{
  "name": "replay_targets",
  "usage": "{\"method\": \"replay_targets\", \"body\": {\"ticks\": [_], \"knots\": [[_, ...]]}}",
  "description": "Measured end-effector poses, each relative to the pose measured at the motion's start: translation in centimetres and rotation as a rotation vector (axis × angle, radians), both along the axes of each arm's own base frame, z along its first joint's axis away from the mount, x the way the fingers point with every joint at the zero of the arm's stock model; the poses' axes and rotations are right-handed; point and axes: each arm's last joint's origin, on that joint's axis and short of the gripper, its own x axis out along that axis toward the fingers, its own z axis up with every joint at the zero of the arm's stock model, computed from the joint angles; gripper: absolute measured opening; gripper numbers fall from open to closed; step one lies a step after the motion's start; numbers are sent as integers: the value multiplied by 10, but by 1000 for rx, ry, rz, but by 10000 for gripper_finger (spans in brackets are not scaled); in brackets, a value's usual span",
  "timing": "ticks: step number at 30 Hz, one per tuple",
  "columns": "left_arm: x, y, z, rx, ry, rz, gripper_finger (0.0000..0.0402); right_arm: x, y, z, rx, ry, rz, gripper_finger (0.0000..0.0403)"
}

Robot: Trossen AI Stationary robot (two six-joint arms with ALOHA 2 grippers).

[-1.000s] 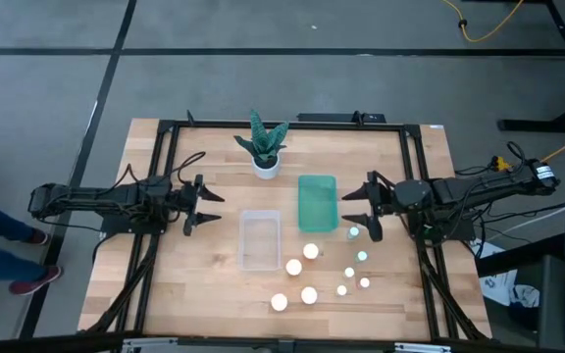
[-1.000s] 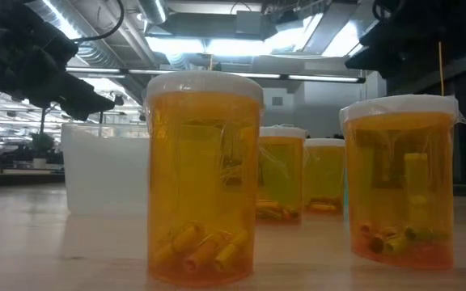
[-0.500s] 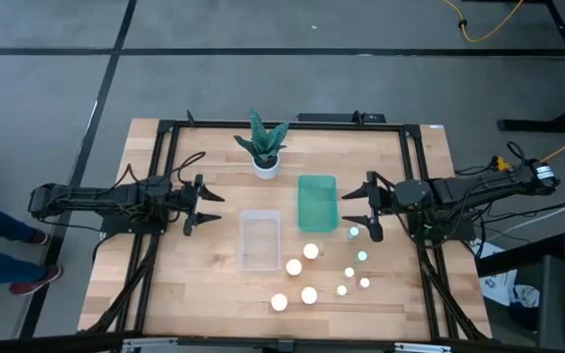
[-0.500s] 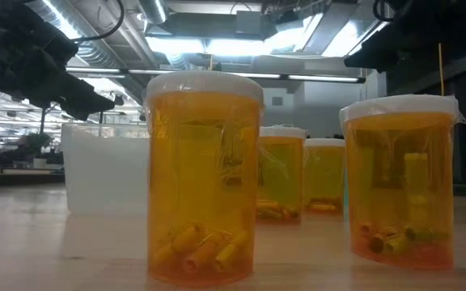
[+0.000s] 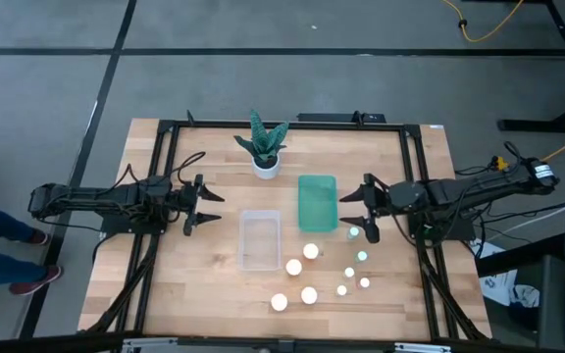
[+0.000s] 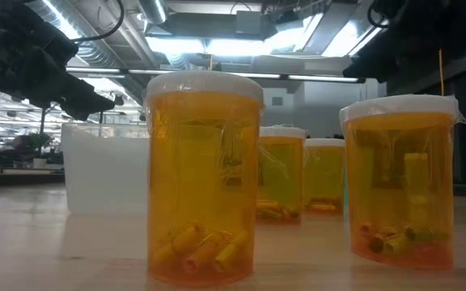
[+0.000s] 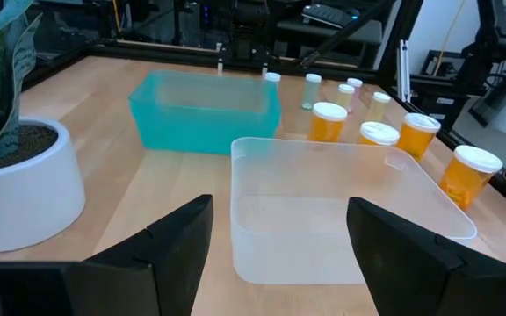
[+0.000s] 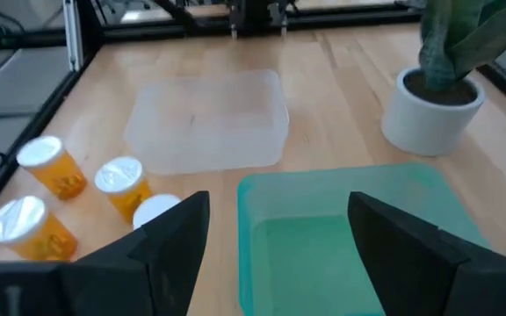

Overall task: Pick and place medicine bottles into bin by pill shape (circle, oval)
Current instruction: Put the small blue pill bottle into the green bin

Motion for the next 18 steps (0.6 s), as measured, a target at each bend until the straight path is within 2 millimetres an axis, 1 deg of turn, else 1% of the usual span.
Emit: {"method": "replay_targets", "body": {"ticks": [5,7,9,14,16,18], "knots": [[0,0,0,-1,0,0,254,7,1,-4,-44,5,22,273],[0,0,0,-2,0,1,254,7,2,-4,-26,15,44,273],[0,0,0,-11,1,2,254,5,2,1,14,75,36,273],[0,0,0,-25,1,5,254,-7,0,31,109,358,-68,273],[0,0,0,-25,1,5,254,-11,-1,46,141,431,-109,273],[0,0,0,-25,1,5,254,-15,0,58,167,499,-102,273]]}}
